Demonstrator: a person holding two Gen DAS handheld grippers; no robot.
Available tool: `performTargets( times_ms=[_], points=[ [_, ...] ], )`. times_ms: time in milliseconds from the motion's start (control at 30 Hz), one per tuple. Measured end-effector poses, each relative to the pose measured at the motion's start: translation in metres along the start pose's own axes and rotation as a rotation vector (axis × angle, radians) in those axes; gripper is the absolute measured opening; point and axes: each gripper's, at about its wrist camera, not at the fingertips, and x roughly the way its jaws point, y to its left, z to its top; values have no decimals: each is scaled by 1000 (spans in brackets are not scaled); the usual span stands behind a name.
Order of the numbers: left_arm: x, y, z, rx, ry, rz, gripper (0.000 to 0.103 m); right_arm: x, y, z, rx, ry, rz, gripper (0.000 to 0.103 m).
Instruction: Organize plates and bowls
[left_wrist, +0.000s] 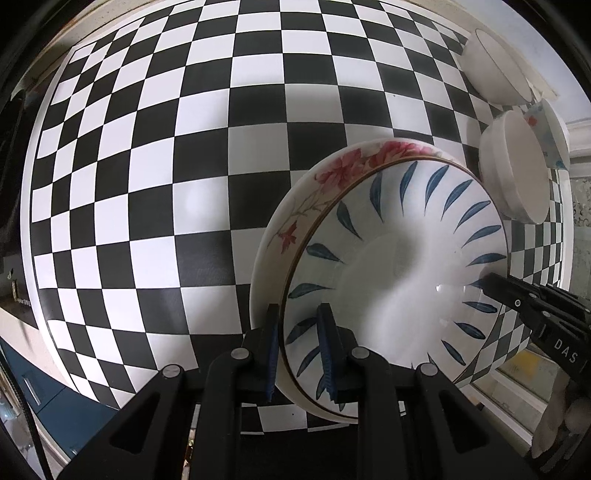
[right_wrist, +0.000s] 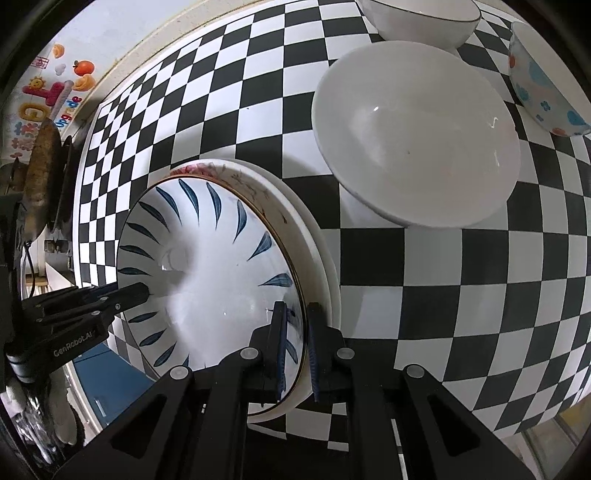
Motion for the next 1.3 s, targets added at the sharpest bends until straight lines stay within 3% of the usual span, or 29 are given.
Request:
performTargets(
  times_ms=[400,867,1200,1300],
  points=[
    [-4,9,7,-22,10,-21,18,1,6,-1,8,13,-52,14],
    [-5,26,19,-21,64,-68,19,-3,0,-3,82,16,-50,14],
    [-31,28,21,45,-17,-17,19,-31,7,-8,103,-74,-115,20],
    [-43,28,13,41,-70,-2,25,-41,15,-15,95,-109,-122,35]
  ],
)
